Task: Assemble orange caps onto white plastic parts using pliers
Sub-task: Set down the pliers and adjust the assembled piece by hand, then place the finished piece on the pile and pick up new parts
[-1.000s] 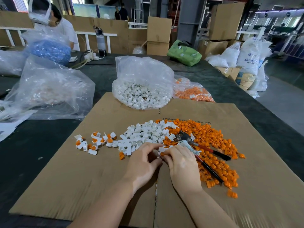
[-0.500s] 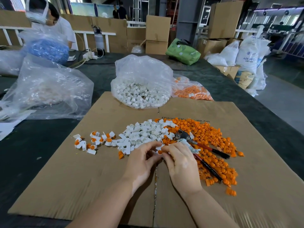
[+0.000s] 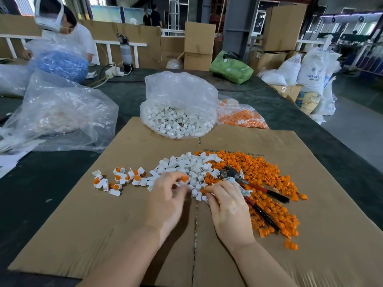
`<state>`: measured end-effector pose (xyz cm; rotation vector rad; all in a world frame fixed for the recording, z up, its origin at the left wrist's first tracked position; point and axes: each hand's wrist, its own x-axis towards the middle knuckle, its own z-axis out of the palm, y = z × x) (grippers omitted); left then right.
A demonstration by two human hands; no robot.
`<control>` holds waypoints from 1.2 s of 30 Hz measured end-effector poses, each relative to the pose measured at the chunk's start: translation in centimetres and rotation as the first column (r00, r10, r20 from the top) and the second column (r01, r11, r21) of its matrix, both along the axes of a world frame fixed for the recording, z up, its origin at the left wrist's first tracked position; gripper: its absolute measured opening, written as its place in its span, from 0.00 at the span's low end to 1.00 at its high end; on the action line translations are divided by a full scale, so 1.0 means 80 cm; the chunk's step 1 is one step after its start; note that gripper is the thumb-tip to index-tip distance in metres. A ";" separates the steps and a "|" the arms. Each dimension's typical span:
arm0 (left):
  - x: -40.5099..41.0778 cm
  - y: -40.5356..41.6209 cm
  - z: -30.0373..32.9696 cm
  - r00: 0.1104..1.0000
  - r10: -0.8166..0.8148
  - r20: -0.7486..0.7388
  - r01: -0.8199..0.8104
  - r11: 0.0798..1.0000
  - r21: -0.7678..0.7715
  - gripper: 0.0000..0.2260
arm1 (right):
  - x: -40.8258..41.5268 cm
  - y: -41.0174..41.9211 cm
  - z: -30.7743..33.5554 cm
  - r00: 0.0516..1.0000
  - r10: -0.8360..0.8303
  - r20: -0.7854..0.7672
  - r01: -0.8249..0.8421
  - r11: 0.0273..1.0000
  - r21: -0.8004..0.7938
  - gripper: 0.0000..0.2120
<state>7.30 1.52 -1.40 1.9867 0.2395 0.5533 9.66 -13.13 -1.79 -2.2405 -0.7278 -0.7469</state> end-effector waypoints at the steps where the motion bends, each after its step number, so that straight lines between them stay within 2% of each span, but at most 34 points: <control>1: 0.001 0.011 0.004 0.998 0.062 0.004 -0.061 0.998 -0.008 0.12 | 0.000 0.000 -0.001 1.000 0.000 0.002 0.000 1.000 -0.002 0.04; 3: 0.006 0.039 0.009 0.980 0.201 -0.014 -0.200 0.979 0.050 0.07 | 0.000 0.001 -0.002 1.000 0.001 0.003 -0.001 1.000 -0.010 0.04; 5: 0.008 0.066 0.011 0.926 0.373 -0.061 -0.348 0.905 0.245 0.05 | 0.000 0.002 -0.002 1.000 -0.005 0.001 0.005 1.000 -0.022 0.04; 8: 0.009 0.088 0.007 0.846 0.520 -0.113 -0.410 0.772 0.486 0.06 | 0.001 0.002 -0.004 0.999 -0.039 -0.016 0.038 0.998 -0.056 0.04; 12: 0.009 0.091 -0.001 0.828 0.545 -0.131 -0.384 0.721 0.577 0.08 | 0.002 0.001 -0.009 0.993 -0.091 -0.068 0.083 0.991 -0.109 0.04; 17: 0.013 0.088 -0.001 0.834 0.540 -0.111 -0.389 0.719 0.575 0.13 | 0.004 0.003 -0.011 0.986 -0.142 -0.084 0.129 0.982 -0.137 0.05; 20: 0.012 0.072 0.004 0.905 0.425 0.005 -0.365 0.772 0.521 0.13 | 0.004 0.003 -0.011 0.980 -0.187 -0.068 0.176 0.975 -0.138 0.06; 23: 0.011 0.043 0.007 0.994 0.102 0.044 -0.111 0.878 0.465 0.09 | 0.003 0.002 -0.012 0.971 -0.237 -0.039 0.231 0.966 -0.115 0.08; 26: 0.013 0.013 0.004 0.992 -0.123 -0.041 0.127 0.859 0.496 0.08 | 0.003 0.001 -0.013 0.953 -0.302 -0.031 0.297 0.948 -0.115 0.10; 31: 0.020 -0.010 -0.011 0.973 -0.164 -0.164 0.227 0.825 0.518 0.10 | 0.002 0.002 -0.014 0.911 -0.412 -0.008 0.407 0.903 -0.134 0.13; 36: 0.019 -0.012 -0.017 0.981 -0.135 -0.140 0.185 0.876 0.445 0.08 | 0.003 0.004 -0.015 0.900 -0.436 -0.020 0.428 0.891 -0.154 0.15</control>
